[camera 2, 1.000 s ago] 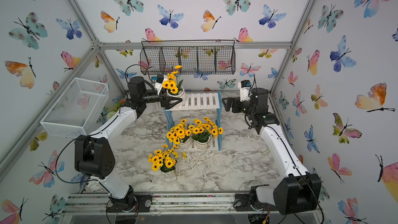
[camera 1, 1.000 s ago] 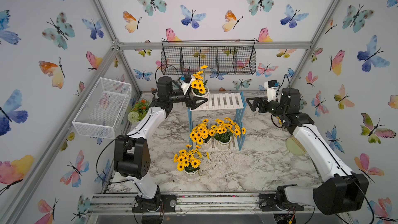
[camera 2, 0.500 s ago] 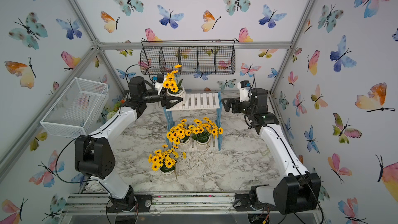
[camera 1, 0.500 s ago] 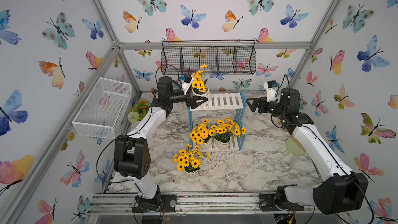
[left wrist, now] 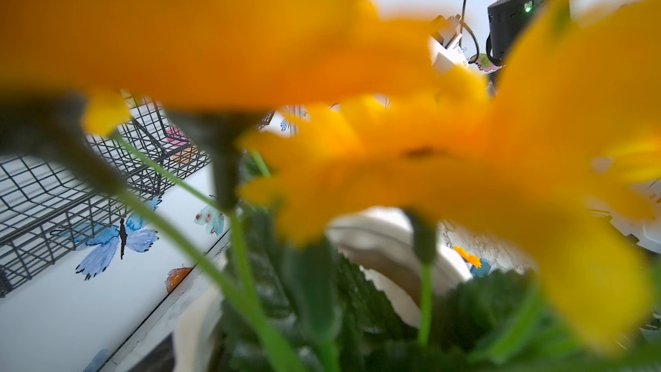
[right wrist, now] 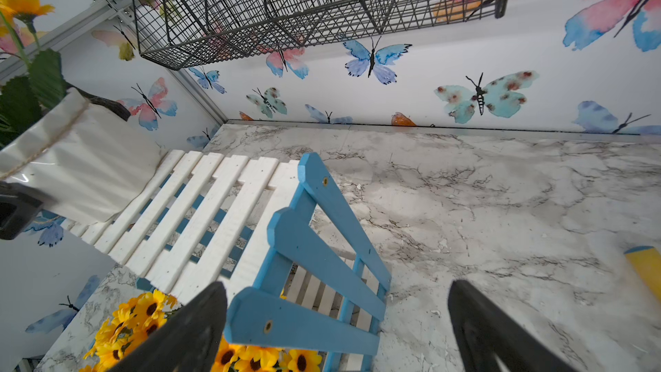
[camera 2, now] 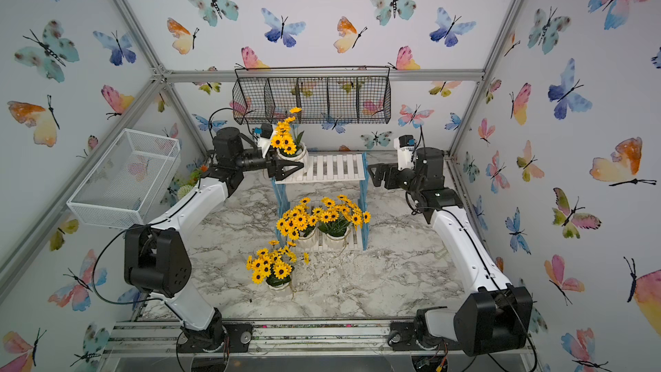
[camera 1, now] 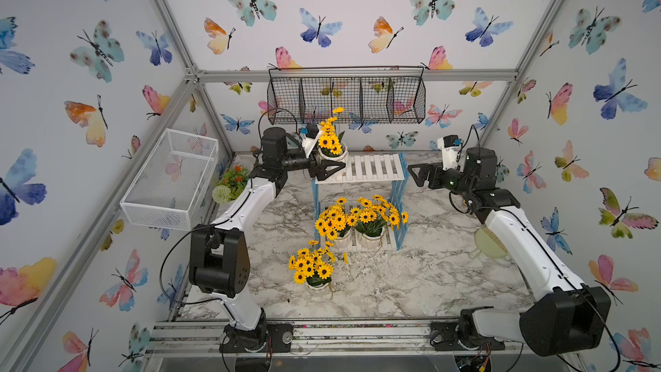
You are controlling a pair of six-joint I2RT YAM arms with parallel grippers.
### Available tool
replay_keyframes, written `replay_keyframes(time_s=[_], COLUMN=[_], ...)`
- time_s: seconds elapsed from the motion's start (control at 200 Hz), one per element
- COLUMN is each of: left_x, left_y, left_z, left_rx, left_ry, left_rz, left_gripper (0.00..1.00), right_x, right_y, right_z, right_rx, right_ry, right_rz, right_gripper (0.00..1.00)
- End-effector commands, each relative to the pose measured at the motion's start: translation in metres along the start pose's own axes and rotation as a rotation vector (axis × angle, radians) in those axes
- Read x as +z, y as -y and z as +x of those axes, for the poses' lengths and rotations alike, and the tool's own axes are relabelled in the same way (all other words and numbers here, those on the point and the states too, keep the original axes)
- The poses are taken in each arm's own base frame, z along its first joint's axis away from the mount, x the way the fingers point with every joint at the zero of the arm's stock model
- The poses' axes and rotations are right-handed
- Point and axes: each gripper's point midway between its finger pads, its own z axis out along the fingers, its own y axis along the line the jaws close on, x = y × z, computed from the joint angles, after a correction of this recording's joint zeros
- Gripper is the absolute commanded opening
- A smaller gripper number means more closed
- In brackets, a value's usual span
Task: Take the sunflower pots off the shelves
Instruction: Pick up the sunflower pot from the shelf.
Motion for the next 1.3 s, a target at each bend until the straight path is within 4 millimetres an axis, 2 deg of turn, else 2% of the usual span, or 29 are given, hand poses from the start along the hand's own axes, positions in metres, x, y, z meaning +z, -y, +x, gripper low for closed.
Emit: replay_keyframes(time_s=[0.0,0.32,0.796,1.056,1.291], left_x=[0.001,-0.004,-0.012,-0.022,-0.021], left_y=[0.004,0.017,0.033,0.053,0.078], left_z=[-0.002,-0.028,-0.053,-0.079,-0.091], left_rx=[0.000,0.040,0.076,0.121,0.148], left_ry=[0.005,0.081,0.124,0.167,0.177], left_rz=[-0.001,0.039,0.060,0.083,0.115], left_gripper=[0.00,0.00,0.00,0.00,0.00], right_x=[-0.001,-0.002,-0.009,-0.015,-0.036], right_y=[-0.001,-0.001,0.000,-0.001,0.005], right_z=[-0.002,-0.001,-0.005,-0.012,-0.029], right_rx=[-0.005,-0.005,-0.007,0.009,0.030], right_ry=[0.013,0.014,0.040,0.063,0.148], right_rz=[-0.010,-0.009,0.013,0.023,0.105], right_gripper=[0.99,0.99,0.99,0.99,0.99])
